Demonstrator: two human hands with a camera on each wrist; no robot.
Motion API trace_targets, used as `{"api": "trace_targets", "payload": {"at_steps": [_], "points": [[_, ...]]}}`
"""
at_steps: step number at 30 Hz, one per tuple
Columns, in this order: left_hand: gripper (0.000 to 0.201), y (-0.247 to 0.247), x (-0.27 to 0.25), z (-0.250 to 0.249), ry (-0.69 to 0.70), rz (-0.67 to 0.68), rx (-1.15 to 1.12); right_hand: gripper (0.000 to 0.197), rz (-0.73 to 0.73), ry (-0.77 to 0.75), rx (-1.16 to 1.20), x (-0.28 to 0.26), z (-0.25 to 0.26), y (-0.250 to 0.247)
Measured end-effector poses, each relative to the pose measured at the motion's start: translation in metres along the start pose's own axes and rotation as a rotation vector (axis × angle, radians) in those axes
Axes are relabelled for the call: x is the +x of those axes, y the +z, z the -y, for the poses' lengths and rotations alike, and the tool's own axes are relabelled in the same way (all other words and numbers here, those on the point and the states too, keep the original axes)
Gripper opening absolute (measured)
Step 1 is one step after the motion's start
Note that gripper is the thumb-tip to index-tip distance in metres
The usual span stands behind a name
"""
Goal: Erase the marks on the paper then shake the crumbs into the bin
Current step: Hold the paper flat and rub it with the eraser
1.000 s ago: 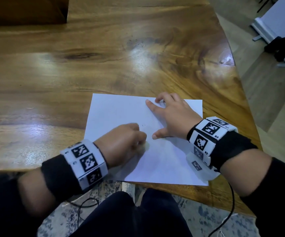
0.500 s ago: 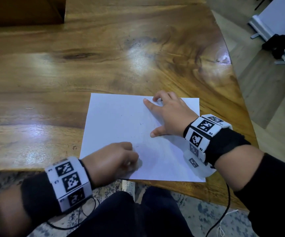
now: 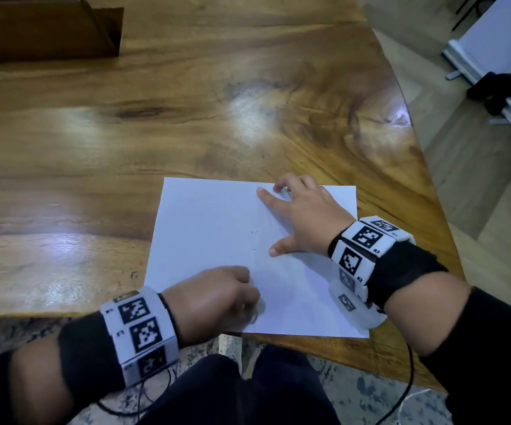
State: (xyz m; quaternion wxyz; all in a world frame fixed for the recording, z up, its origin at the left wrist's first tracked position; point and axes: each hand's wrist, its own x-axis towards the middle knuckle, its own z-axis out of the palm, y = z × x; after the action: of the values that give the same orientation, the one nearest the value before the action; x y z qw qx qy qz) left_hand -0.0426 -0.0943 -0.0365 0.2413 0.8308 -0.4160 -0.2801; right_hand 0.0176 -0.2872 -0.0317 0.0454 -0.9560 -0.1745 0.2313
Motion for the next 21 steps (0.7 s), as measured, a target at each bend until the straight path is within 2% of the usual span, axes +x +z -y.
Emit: {"api": "trace_targets", "payload": {"at_steps": [2,4,6,9,11,14,17,18,21], "points": [[0.03,-0.013,0.015,0.016,-0.065,-0.143,0.003,0.101,0.0,-0.002,-0.003,0.0,0.0,-0.001],[0.028,-0.026,0.024,0.022,-0.087,-0.187,0.05,0.101,-0.002,-0.002,0.007,0.0,0.0,-0.001],[0.024,-0.026,0.02,0.018,-0.118,-0.134,0.037,0.101,-0.003,-0.003,0.009,0.0,0.0,-0.001],[0.019,-0.003,0.003,-0.004,-0.081,-0.021,-0.043,0.101,0.0,-0.004,0.01,-0.001,0.0,-0.002],[0.015,0.0,0.002,-0.002,-0.08,0.042,-0.059,0.101,0.003,-0.004,0.007,0.0,0.0,-0.002],[0.032,-0.017,0.019,0.01,-0.084,-0.076,-0.064,0.101,0.002,-0.004,0.0,0.0,0.0,-0.002],[0.024,-0.016,0.026,0.018,-0.105,-0.205,-0.038,0.101,0.0,-0.004,0.003,0.0,0.0,-0.001],[0.021,-0.009,0.021,0.017,-0.097,-0.193,-0.031,0.101,0.001,-0.005,0.004,0.0,0.0,-0.001],[0.021,0.002,0.001,0.009,-0.068,-0.028,-0.071,0.101,-0.002,-0.008,0.014,0.0,-0.001,-0.001]]}}
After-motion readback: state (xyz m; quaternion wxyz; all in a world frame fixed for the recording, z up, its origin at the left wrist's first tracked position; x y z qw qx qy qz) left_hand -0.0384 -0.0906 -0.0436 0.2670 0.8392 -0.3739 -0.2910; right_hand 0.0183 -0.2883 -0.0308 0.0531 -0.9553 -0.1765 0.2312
